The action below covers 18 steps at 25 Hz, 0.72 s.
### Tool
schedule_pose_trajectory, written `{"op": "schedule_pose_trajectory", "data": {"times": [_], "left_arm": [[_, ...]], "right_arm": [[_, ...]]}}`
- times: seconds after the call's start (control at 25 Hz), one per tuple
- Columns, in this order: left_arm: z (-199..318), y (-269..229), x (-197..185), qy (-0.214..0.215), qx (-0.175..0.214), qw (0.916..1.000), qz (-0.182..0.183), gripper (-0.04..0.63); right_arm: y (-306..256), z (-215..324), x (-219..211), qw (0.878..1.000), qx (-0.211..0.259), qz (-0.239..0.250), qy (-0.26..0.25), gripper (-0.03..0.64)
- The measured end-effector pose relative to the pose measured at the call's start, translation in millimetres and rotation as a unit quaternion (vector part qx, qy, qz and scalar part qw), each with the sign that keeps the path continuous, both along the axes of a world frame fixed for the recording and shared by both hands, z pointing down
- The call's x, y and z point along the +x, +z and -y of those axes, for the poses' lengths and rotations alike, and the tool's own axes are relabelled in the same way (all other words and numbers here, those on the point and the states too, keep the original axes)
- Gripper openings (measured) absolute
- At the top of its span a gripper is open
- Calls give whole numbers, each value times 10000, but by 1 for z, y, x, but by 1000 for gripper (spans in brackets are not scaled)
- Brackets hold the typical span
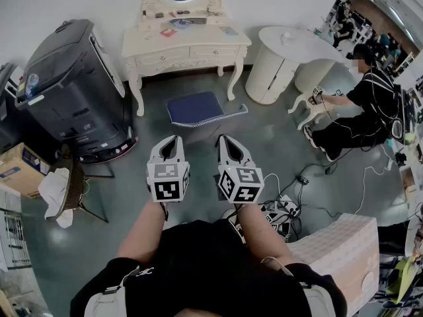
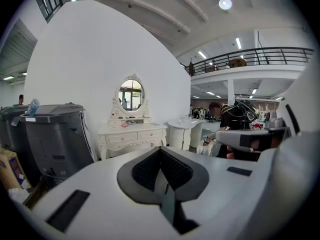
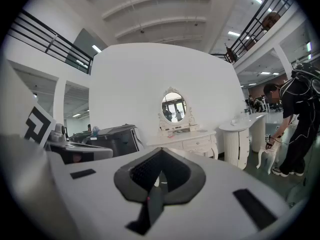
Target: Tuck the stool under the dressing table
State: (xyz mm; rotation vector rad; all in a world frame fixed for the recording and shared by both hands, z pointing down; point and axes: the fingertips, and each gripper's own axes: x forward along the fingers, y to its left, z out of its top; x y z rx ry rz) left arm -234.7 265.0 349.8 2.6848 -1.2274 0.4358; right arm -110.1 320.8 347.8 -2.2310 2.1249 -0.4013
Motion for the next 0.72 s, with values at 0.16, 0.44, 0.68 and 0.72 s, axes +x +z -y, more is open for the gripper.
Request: {"op": "schedule_pose_trajectory", "data": {"times": [0.16, 0.44, 0.68, 0.72], "left_arm": [[1, 2, 6, -16, -24, 10000, 24, 6], [10, 0, 30, -56, -97, 9999, 49, 6], [20, 0, 64, -112, -194, 9997, 70, 6], [22, 0, 70, -127, -202, 9997, 75, 6]], "right_arm": [[1, -1, 6, 10000, -6, 6, -14, 8], [1, 4, 27, 10000, -66, -12, -46, 8], [0, 17, 66, 9999, -132, 9, -82, 8], [-1, 20, 72, 9999, -128, -1, -98, 8]]}}
